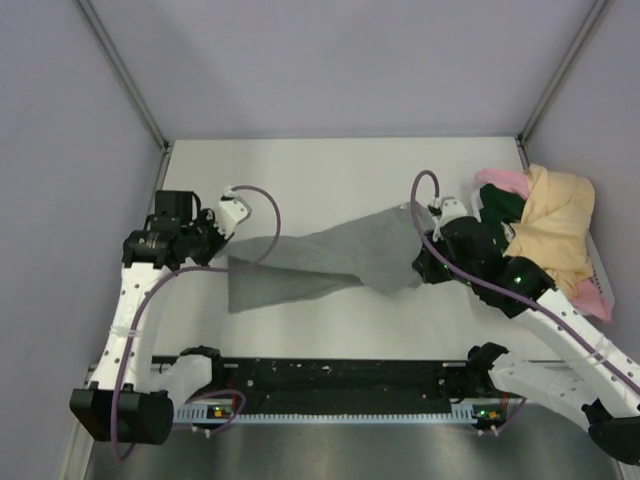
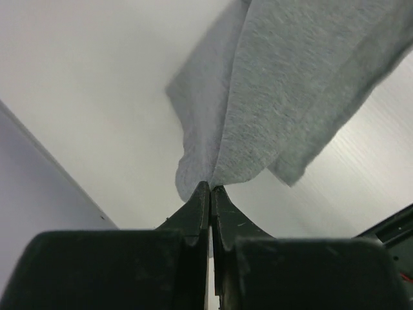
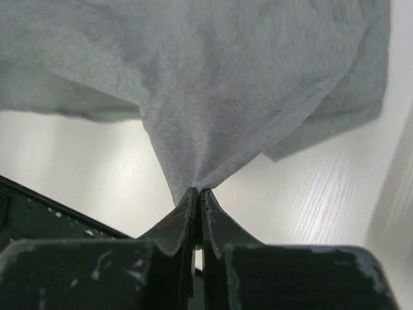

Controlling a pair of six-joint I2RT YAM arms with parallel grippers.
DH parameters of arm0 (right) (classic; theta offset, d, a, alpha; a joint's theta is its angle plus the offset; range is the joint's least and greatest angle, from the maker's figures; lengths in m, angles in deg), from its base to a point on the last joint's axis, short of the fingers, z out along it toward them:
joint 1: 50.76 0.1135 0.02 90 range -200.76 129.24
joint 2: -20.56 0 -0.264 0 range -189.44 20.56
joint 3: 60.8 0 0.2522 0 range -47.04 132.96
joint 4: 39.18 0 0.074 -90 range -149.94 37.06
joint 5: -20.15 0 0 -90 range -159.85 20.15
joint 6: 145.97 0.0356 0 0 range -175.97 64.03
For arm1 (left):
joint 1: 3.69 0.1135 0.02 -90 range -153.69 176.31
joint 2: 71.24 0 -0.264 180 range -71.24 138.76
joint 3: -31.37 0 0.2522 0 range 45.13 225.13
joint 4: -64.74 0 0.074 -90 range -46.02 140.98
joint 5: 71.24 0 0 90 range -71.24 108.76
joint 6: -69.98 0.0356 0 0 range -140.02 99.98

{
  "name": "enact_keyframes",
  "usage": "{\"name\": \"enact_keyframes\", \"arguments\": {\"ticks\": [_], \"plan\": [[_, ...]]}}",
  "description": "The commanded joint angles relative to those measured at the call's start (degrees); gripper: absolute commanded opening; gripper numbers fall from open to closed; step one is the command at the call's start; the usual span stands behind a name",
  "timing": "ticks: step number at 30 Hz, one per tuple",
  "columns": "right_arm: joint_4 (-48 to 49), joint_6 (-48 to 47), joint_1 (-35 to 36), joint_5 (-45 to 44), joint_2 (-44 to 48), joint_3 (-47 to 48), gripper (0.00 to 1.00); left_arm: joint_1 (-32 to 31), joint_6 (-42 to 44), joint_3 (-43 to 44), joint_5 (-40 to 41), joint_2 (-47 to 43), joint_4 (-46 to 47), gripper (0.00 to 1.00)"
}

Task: Fold and stack the t-shirts
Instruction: Flatten out the tshirt

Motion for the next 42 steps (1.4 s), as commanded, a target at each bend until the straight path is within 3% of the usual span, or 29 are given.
{"name": "enact_keyframes", "arguments": {"ticks": [1, 4, 7, 10, 14, 17, 20, 23, 33, 42], "plan": [[-2.2, 7.94, 0.13, -3.09, 3.97, -5.86, 0.0, 0.26, -1.89, -7.69, 5.9, -0.78, 4.27, 0.0], [0.25, 6.91, -2.23, -4.34, 0.48, -7.81, 0.0, 0.26, -1.72, -12.71, 7.92, 0.36, 10.48, 0.0], [10.07, 0.06, -11.43, 2.05, -9.7, -2.83, 0.0, 0.26, -1.72, -11.34, 11.34, 6.93, 20.5, 0.0], [17.3, -1.63, -22.87, 7.35, -25.15, 13.66, 0.0, 0.26, -4.96, 3.21, 16.34, 19.84, 24.84, 0.0], [17.06, -2.07, -29.57, 6.39, -42.48, 47.21, 0.0, 0.35, -9.01, 30.46, 20.84, 34.18, 24.75, 0.0], [14.24, -3.2, -30.37, 6.91, -48.23, 67.72, 0.0, 0.44, -9.46, 46.82, 21.03, 38.15, 22.57, 0.0], [14.68, -5.4, -30.28, 6.39, -47.01, 76.72, 0.0, 0.35, -7.88, 51.96, 19.18, 36.67, 23.69, 0.0], [15.64, -8.12, -30.37, 5.33, -41.58, 77.45, 0.0, 0.17, -6.12, 51.26, 17.34, 31.67, 23.61, 0.0], [16.27, -10.51, -30.28, 7.09, -17.23, 65.14, 0.0, -0.35, 1.17, 46.6, 6.36, 13.74, 10.62, 0.0], [11.69, -10.24, -30.28, 7.27, -7.28, 64.44, 0.0, -0.44, 7.94, 46.07, 2.66, 2.57, -0.29, 0.0]]}}
